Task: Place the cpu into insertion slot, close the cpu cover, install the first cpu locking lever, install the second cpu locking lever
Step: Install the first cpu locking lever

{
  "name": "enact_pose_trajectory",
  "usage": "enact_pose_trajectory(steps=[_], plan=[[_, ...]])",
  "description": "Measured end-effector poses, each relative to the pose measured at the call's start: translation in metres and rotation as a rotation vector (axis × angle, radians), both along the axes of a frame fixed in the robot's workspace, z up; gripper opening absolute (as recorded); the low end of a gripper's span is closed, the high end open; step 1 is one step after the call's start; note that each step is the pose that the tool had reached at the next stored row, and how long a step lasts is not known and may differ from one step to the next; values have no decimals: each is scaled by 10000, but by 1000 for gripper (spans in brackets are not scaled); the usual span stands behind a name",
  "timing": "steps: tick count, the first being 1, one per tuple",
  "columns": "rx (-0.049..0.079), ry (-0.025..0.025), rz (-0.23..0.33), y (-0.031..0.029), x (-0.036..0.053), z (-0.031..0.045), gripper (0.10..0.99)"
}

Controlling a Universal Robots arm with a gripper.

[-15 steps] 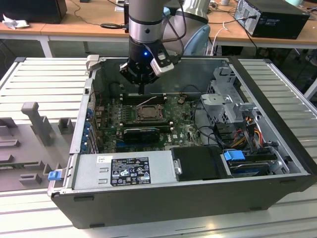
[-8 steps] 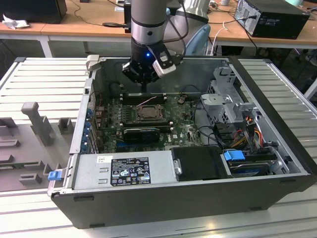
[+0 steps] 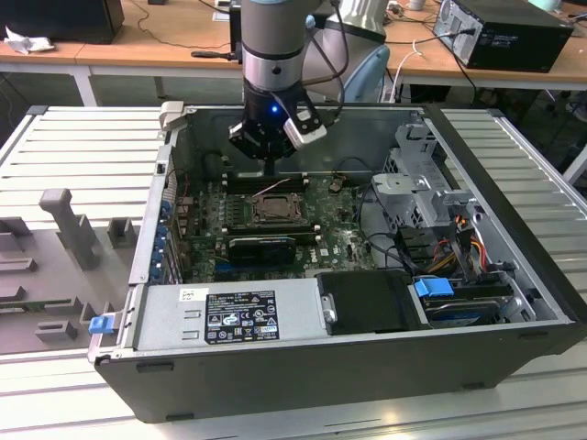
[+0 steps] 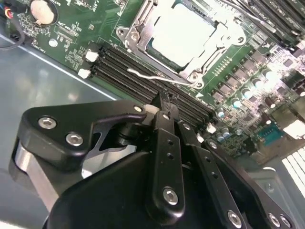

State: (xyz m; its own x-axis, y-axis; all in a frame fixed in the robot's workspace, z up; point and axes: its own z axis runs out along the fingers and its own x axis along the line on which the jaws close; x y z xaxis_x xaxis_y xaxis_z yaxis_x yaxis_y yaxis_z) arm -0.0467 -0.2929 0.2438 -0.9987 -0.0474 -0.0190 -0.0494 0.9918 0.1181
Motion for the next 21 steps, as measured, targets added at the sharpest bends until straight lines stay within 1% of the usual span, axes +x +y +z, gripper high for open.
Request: enact_pose_trajectory(steps=[2, 4, 11, 12, 13, 15, 21], plan=[[1, -1, 71, 0, 3, -35, 106], [1, -1, 274, 0, 20, -58, 106], [29, 0, 281, 0, 24, -109, 106], [63, 1, 284, -1, 25, -113, 106], [155, -2, 283, 0, 26, -119, 106], [172, -1, 282, 0, 30, -132, 106], [169, -3, 286, 8, 103, -195, 106]])
